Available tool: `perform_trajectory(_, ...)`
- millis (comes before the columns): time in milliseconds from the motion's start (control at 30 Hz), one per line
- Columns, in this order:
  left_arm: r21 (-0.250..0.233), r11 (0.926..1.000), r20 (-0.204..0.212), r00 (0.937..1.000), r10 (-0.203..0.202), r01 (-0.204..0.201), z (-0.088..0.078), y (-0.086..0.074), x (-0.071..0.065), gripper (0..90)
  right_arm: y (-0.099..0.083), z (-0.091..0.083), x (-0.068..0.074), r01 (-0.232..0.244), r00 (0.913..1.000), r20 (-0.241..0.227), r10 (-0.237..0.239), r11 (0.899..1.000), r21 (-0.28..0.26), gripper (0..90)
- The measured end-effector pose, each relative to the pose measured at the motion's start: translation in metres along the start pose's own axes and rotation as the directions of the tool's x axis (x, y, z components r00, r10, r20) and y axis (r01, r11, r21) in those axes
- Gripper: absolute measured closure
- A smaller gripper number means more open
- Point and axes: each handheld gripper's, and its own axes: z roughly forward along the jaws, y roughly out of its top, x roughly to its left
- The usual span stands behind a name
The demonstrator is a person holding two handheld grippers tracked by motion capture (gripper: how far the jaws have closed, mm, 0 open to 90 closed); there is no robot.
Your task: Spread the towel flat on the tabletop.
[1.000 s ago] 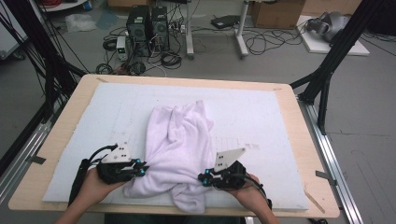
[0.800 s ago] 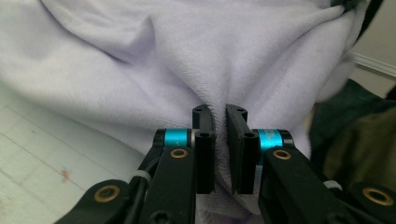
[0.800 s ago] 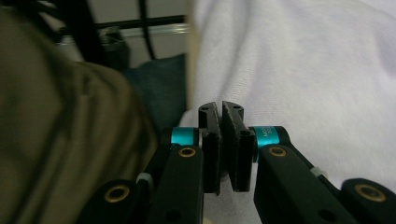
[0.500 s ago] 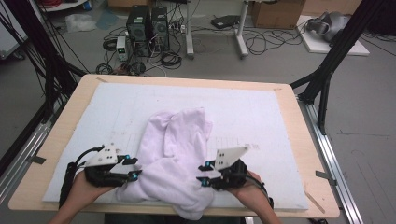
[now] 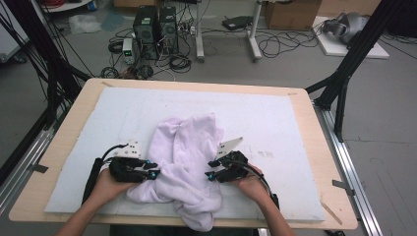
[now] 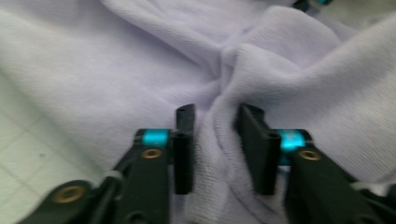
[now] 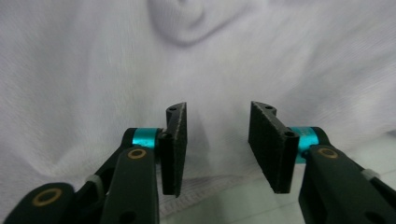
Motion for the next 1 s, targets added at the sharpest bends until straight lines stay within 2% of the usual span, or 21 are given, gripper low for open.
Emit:
perform_trajectory(33, 0.006, 1.0, -0.001, 1.0, 0.006, -0.006, 0.0, 0.0, -0.002, 77.8, 0.0, 0.0, 0.002, 0.008, 0.9999, 0.015, -0.008, 1.0, -0.006, 74.2)
perform_trajectory(67, 0.009, 0.9998, 0.004, 0.9999, 0.016, -0.016, -0.001, 0.0, -0.005, 79.3, 0.0, -0.001, 0.001, 0.012, 0.9999, -0.008, -0.012, 1.0, -0.004, 81.5)
perform_trajectory(133, 0.007, 0.9997, 0.005, 0.9997, 0.025, -0.025, -0.004, 0.0, -0.01, 80.9, 0.0, -0.001, 0.003, 0.013, 0.9996, -0.024, -0.013, 1.0, -0.001, 86.8)
perform_trajectory(300, -0.012, 0.9995, 0.017, 0.9994, 0.029, -0.029, -0.013, -0.003, -0.022, 81.9, -0.002, -0.009, 0.009, 0.021, 0.9992, -0.034, -0.021, 1.0, -0.013, 87.4)
perform_trajectory(333, -0.015, 0.9993, 0.021, 0.9992, 0.034, -0.033, -0.016, -0.004, -0.025, 81.9, -0.006, -0.018, 0.015, 0.011, 0.9989, -0.044, -0.014, 0.998, -0.061, 87.4)
perform_trajectory(367, -0.021, 0.9992, 0.025, 0.9991, 0.035, -0.035, -0.019, -0.005, -0.03, 81.9, -0.006, -0.018, 0.015, 0.011, 0.9989, -0.044, -0.014, 0.998, -0.061, 87.4)
perform_trajectory(400, -0.029, 0.9988, 0.03, 0.9988, 0.039, -0.038, -0.022, -0.006, -0.035, 82.0, -0.012, -0.028, 0.024, 0.015, 0.9989, -0.042, -0.018, 0.997, -0.079, 87.4)
perform_trajectory(433, -0.031, 0.9985, 0.031, 0.9984, 0.047, -0.046, -0.026, -0.006, -0.04, 82.0, -0.012, -0.028, 0.024, 0.015, 0.9989, -0.042, -0.018, 0.997, -0.079, 87.4)
perform_trajectory(467, -0.031, 0.9978, 0.028, 0.9978, 0.06, -0.059, -0.029, -0.007, -0.045, 82.2, -0.018, -0.039, 0.036, 0.024, 0.9986, -0.043, -0.029, 0.995, -0.101, 87.5)
perform_trajectory(500, -0.035, 0.9972, 0.029, 0.9974, 0.067, -0.066, -0.033, -0.008, -0.051, 82.2, -0.018, -0.039, 0.036, 0.024, 0.9986, -0.043, -0.029, 0.995, -0.101, 87.5)
perform_trajectory(533, -0.043, 0.9966, 0.036, 0.9967, 0.072, -0.071, -0.039, -0.009, -0.061, 82.5, -0.025, -0.051, 0.049, 0.023, 0.9985, -0.047, -0.029, 0.992, -0.124, 87.5)
perform_trajectory(567, -0.043, 0.9966, 0.036, 0.9967, 0.072, -0.071, -0.039, -0.009, -0.061, 82.5, -0.029, -0.057, 0.055, 0.025, 0.9982, -0.05, -0.032, 0.991, -0.13, 87.5)
perform_trajectory(633, -0.053, 0.9949, 0.059, 0.9943, 0.089, -0.086, -0.047, -0.011, -0.076, 82.2, -0.035, -0.069, 0.068, 0.029, 0.9977, -0.056, -0.038, 0.989, -0.144, 87.4)
perform_trajectory(700, -0.071, 0.9935, 0.073, 0.9929, 0.094, -0.089, -0.051, -0.009, -0.081, 77.3, -0.038, -0.078, 0.076, 0.036, 0.9958, -0.077, -0.048, 0.987, -0.156, 85.2)
perform_trajectory(767, -0.083, 0.9924, 0.064, 0.9933, 0.096, -0.091, -0.055, -0.005, -0.079, 65.6, -0.039, -0.086, 0.08, 0.038, 0.9964, -0.068, -0.05, 0.986, -0.163, 77.3)
perform_trajectory(867, -0.116, 0.9895, 0.029, 0.9955, 0.09, -0.086, -0.059, 0.003, -0.068, 53.1, -0.035, -0.091, 0.072, 0.046, 0.9979, -0.038, -0.053, 0.985, -0.167, 68.3)
perform_trajectory(900, -0.116, 0.9895, 0.029, 0.9955, 0.09, -0.086, -0.059, 0.003, -0.068, 51.9, -0.033, -0.091, 0.067, 0.041, 0.9985, -0.029, -0.047, 0.984, -0.171, 67.6)
perform_trajectory(933, -0.141, 0.9867, -0.004, 0.9967, 0.081, -0.081, -0.059, 0.01, -0.056, 50.8, -0.031, -0.089, 0.06, 0.035, 0.999, -0.021, -0.04, 0.983, -0.182, 66.1)
perform_trajectory(1000, -0.15, 0.9859, -0.035, 0.9969, 0.071, -0.075, -0.057, 0.014, -0.044, 50.1, -0.026, -0.084, 0.049, 0.033, 0.9994, -0.006, -0.034, 0.983, -0.182, 64.2)
